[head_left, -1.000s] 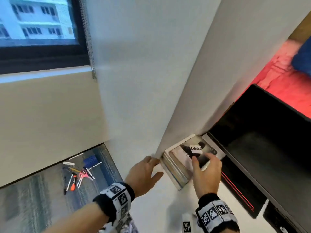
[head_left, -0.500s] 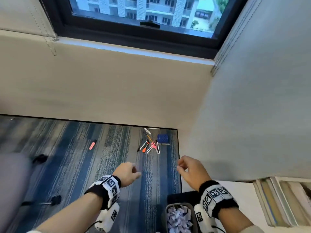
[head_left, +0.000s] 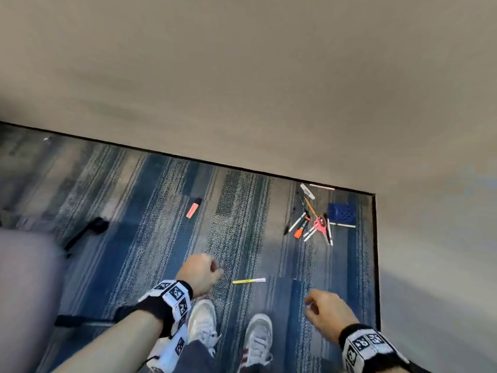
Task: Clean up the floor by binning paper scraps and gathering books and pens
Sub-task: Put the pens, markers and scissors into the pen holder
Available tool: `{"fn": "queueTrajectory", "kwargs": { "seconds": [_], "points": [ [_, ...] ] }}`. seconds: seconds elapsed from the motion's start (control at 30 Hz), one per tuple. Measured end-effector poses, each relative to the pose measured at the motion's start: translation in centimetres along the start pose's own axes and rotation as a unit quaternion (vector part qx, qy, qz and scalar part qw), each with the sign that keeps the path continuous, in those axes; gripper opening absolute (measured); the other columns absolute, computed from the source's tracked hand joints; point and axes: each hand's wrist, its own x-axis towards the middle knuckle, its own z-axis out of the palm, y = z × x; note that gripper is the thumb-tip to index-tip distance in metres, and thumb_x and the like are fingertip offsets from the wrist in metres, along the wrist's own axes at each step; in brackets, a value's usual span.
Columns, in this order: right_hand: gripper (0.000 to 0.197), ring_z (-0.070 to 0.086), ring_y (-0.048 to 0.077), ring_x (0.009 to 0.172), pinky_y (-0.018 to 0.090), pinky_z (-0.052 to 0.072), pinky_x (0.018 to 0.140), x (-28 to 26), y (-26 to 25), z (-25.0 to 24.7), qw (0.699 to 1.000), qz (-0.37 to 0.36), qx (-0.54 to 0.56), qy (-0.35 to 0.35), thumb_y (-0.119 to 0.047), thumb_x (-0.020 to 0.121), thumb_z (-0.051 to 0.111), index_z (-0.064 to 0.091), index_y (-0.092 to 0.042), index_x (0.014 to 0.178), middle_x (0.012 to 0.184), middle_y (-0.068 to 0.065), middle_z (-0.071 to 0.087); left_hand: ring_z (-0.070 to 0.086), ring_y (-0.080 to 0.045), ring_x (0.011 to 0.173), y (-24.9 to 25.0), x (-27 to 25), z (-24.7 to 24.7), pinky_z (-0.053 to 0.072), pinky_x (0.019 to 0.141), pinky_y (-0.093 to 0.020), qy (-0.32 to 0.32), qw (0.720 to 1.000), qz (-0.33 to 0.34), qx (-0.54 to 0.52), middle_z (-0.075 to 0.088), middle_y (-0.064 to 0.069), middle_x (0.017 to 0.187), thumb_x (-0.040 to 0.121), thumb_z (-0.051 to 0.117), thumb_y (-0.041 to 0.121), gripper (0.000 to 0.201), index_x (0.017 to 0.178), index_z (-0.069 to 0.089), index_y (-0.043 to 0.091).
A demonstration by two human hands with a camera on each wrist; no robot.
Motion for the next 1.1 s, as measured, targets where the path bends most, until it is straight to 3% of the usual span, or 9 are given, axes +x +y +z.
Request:
{"fn": "queueTrajectory", "kwargs": {
  "seconds": [0.3,0.37,0.43,0.5,0.7,0.77,0.87,1.0,1.1],
  "points": [
    [0.057,0.055,0.03,0.114,0.04,0.044,0.093,31.2,0.9,17.7,0.96,-0.148,-0.23,-0.056,-0.042,0.081,0.065,0.043,-0.019,0.128,0.128,0.004,0.045,0.065,-0.026,0.094,-14.3,29.1,12.4,0.054,0.08,-0.036,0.089,0.992,-0.028,0.087,0.069,-0.007,0.1,0.09,0.055,0.036,0.022,0.096,0.064,0.017],
    [0.046,0.061,0.028,0.107,0.037,0.047,0.087,35.6,1.3,20.2,0.937,-0.193,-0.287,-0.054,-0.036,0.081,0.066,0.051,-0.019,0.121,0.122,0.003,0.051,0.061,-0.03,0.102,-17.0,34.3,12.9,0.053,0.085,-0.041,0.17,0.98,-0.044,0.098,0.061,-0.011,0.111,0.089,0.056,0.036,0.03,0.108,0.058,0.013],
    [0.03,0.067,0.015,0.088,0.024,0.051,0.073,38.7,1.8,21.4,0.919,-0.24,-0.311,-0.016,-0.049,0.071,0.071,0.063,-0.027,0.091,0.097,-0.006,0.062,0.054,-0.033,0.104,-19.0,38.4,12.4,0.05,0.084,-0.045,0.276,0.953,-0.054,0.112,0.053,-0.015,0.116,0.087,0.062,0.035,0.043,0.117,0.052,0.006],
    [0.031,0.064,0.013,0.094,0.023,0.048,0.079,40.9,2.8,22.2,0.931,-0.266,-0.248,-0.026,-0.053,0.082,0.052,0.059,-0.023,0.088,0.098,-0.005,0.063,0.051,-0.037,0.106,-20.3,40.9,11.2,0.048,0.082,-0.047,0.337,0.933,-0.07,0.11,0.051,-0.019,0.116,0.083,0.068,0.033,0.049,0.117,0.05,0.002],
    [0.033,0.063,0.017,0.088,0.018,0.036,0.071,38.4,5.5,19.5,0.976,-0.209,-0.065,0.012,-0.046,0.076,0.041,0.054,-0.02,0.092,0.079,-0.011,0.061,0.054,-0.038,0.108,-22.2,42.0,11.1,0.048,0.088,-0.048,0.289,0.949,-0.084,0.096,0.051,-0.019,0.116,0.095,0.05,0.022,0.029,0.116,0.056,0.002],
    [0.023,0.052,0.005,0.067,0.018,0.034,0.066,37.4,6.7,18.8,0.977,-0.203,-0.03,0.048,-0.048,0.071,0.038,0.042,-0.033,0.088,0.06,-0.022,0.05,0.058,-0.038,0.105,-20.9,41.2,11.5,0.047,0.088,-0.047,0.261,0.959,-0.065,0.089,0.052,-0.019,0.114,0.096,0.049,0.022,0.03,0.116,0.056,0.001],
    [0.014,0.045,-0.003,0.056,0.018,0.035,0.057,36.8,7.5,17.8,0.973,-0.18,0.054,0.134,-0.039,0.077,0.051,0.046,-0.05,0.085,0.065,-0.026,0.057,0.058,-0.037,0.104,-17.6,40.5,12.6,0.046,0.089,-0.046,0.234,0.971,0.007,0.053,0.051,-0.016,0.116,0.094,0.055,0.027,0.033,0.119,0.054,0.005],
    [0.017,0.053,0.009,0.06,0.027,0.042,0.058,35.7,7.2,15.5,0.926,-0.106,0.272,0.239,-0.026,0.078,0.074,0.064,-0.013,0.08,0.063,0.0,0.061,0.056,-0.015,0.079,-11.4,38.8,14.4,0.044,0.069,-0.027,0.178,0.971,0.158,-0.017,0.058,-0.002,0.095,0.097,0.054,0.032,0.025,0.111,0.061,0.012],
    [0.005,0.063,0.016,0.063,0.025,0.052,0.059,33.5,5.6,12.9,0.847,-0.044,0.47,0.244,-0.001,0.09,0.059,0.056,0.002,0.086,0.074,0.012,0.064,0.052,-0.008,0.06,-6.8,36.7,16.6,0.038,0.051,-0.016,0.072,0.969,0.211,-0.107,0.058,0.004,0.076,0.101,0.047,0.024,0.02,0.106,0.062,0.012]
  ]
}}
